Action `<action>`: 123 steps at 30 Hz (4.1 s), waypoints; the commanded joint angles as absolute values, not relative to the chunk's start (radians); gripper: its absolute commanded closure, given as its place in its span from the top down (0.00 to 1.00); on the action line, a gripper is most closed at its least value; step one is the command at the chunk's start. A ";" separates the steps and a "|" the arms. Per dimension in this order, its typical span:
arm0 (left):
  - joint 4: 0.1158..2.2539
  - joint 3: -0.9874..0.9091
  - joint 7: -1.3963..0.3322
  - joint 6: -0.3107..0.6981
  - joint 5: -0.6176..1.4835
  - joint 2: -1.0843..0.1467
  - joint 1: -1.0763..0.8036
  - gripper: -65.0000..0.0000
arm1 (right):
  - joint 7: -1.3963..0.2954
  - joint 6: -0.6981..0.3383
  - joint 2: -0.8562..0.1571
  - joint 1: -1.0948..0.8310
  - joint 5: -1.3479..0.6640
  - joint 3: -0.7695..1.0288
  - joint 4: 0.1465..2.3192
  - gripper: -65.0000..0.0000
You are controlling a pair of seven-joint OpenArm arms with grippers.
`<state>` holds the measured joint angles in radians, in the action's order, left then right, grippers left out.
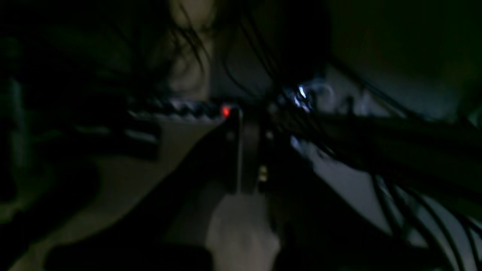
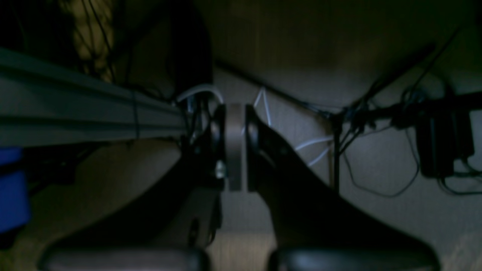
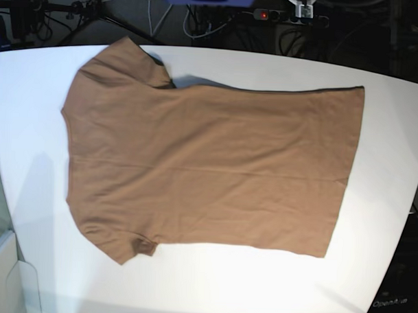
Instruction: Fold the T-shirt properly
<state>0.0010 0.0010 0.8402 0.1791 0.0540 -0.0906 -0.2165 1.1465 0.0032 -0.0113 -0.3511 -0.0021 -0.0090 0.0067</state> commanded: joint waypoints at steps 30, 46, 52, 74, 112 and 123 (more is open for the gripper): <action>0.013 -0.001 1.319 0.182 0.051 -0.101 -0.437 0.02 | 1.354 0.005 -0.071 -0.742 -0.002 -0.008 0.625 0.00; 0.921 0.004 1.162 0.179 0.216 -0.104 -0.835 0.02 | 1.353 0.005 -0.087 -0.860 -0.002 -0.005 0.941 0.10; 1.287 0.002 0.875 0.180 0.375 -0.193 -0.940 0.02 | 1.349 0.005 -0.088 -0.901 -0.002 -0.002 1.112 0.24; 1.529 -0.044 0.591 0.173 0.469 -0.282 -0.970 0.02 | 1.107 0.004 -0.128 -0.835 -0.002 -0.104 1.193 0.42; 1.563 -0.094 0.545 0.173 0.463 -0.283 -0.929 0.02 | 1.102 0.005 -0.097 -0.731 0.053 -0.102 1.101 0.53; 1.563 -0.094 0.545 0.173 0.463 -0.283 -0.928 0.02 | 1.102 0.005 -0.099 -0.690 0.053 -0.096 1.046 0.53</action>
